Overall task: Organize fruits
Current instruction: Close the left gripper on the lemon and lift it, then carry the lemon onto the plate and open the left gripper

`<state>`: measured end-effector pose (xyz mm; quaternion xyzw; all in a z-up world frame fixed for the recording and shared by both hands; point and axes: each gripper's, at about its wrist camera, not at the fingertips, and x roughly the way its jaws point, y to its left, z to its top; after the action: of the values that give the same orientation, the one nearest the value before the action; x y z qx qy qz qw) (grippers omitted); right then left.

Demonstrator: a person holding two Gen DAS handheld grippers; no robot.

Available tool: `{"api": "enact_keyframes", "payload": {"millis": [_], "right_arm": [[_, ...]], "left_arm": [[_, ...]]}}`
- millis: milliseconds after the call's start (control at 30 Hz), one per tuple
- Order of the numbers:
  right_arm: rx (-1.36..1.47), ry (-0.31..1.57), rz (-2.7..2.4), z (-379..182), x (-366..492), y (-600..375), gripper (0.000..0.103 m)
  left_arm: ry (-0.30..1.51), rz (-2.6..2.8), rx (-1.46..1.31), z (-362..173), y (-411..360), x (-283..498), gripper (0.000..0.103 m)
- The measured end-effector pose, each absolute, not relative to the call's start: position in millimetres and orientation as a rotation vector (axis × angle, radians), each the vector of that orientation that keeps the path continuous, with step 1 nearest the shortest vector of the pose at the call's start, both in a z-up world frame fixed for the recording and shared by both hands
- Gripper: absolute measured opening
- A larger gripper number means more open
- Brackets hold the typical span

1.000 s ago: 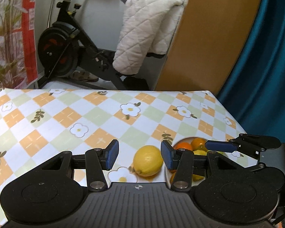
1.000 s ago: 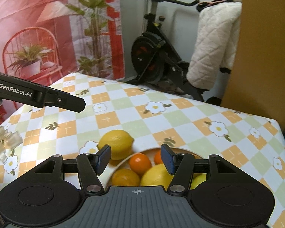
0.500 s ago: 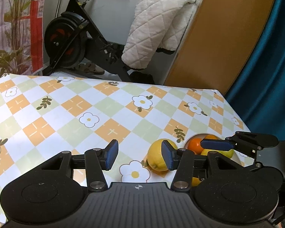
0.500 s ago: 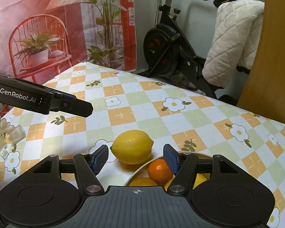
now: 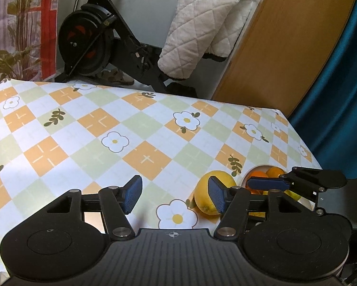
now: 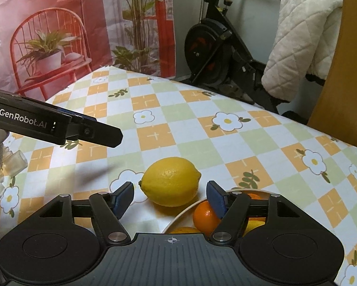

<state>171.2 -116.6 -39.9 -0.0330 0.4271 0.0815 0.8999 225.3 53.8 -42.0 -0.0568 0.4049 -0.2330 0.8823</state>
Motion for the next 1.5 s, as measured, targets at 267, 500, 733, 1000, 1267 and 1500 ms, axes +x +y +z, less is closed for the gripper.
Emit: {"api": "enact_keyframes", "payload": {"millis": [267,500,733,1000,1267,1500], "right_arm": [[-0.082,0.907,0.193,-53,181,-111,0.068],[-0.084,0.914,0.197,-60,188,-110,0.069],[-0.076,0.918,0.199,-65,194,-114,0.069],[-0.065,0.913,0.19,-68,196,-116,0.062],[-0.079,0.91,0.182,-68,194,-113,0.062],[-0.1,0.914,0.173,-68,193,-109,0.061]], "left_arm": [[0.881,-0.525,-0.133,-54,40,232,0.064],[0.915,-0.565,-0.143,-67,24,237,0.064],[0.931,-0.585,-0.166,-76,19,242,0.065],[0.939,-0.607,-0.192,-81,15,243,0.065],[0.945,-0.632,-0.25,-86,17,238,0.052],[0.939,-0.613,-0.281,-88,20,233,0.052]]}}
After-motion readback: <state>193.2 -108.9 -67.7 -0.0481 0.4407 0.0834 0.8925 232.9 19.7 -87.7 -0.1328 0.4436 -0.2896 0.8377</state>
